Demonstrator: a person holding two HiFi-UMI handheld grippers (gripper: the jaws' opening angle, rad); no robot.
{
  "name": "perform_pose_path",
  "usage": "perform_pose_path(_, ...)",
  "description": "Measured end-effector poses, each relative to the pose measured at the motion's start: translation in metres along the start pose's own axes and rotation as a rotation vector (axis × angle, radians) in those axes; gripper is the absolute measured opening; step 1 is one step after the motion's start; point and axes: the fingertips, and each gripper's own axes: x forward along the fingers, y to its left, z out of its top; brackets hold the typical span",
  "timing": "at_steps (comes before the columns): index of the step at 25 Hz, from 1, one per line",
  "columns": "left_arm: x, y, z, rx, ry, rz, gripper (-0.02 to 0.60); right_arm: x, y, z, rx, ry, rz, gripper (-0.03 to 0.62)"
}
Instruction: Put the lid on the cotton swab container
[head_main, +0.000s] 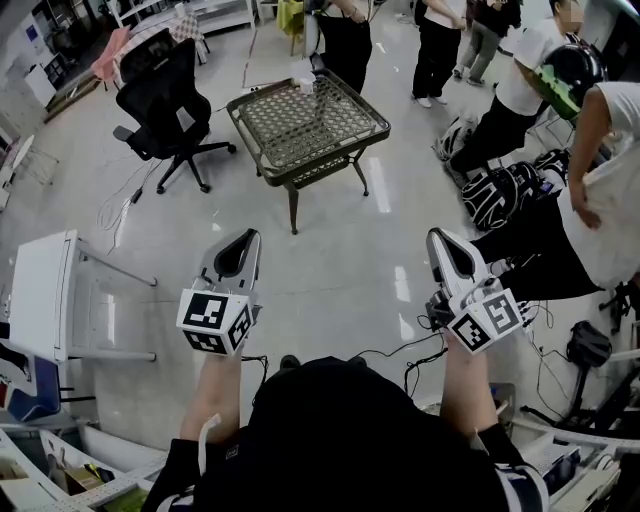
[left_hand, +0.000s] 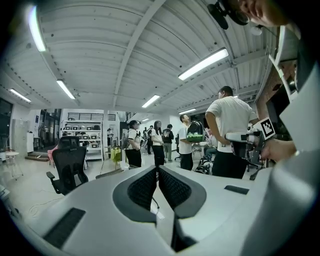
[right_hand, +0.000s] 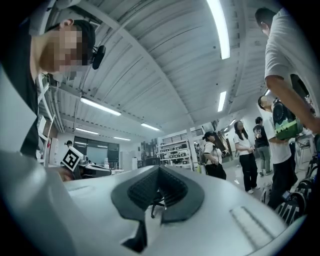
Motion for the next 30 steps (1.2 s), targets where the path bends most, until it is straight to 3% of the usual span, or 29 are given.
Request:
perform_pose_path(16,0.031,-0.1,-0.007,0.003,0.042,-0.069,0.02,-0.094,-0.06,-0.007,0.149,-0.005,-0.06,0.01)
perform_pose_path(22,0.045,-0.095,-0.016,-0.021,0.056,-0.06,0.02,-0.084,-0.074,-0.017,0.18,0.011,-0.055,0.01)
perform_pose_path(30,0.089,-0.05,-0.021,-0.063,0.056,-0.04,0.02,-0.027,-0.094,-0.031,0.203,0.05,-0.039,0.01)
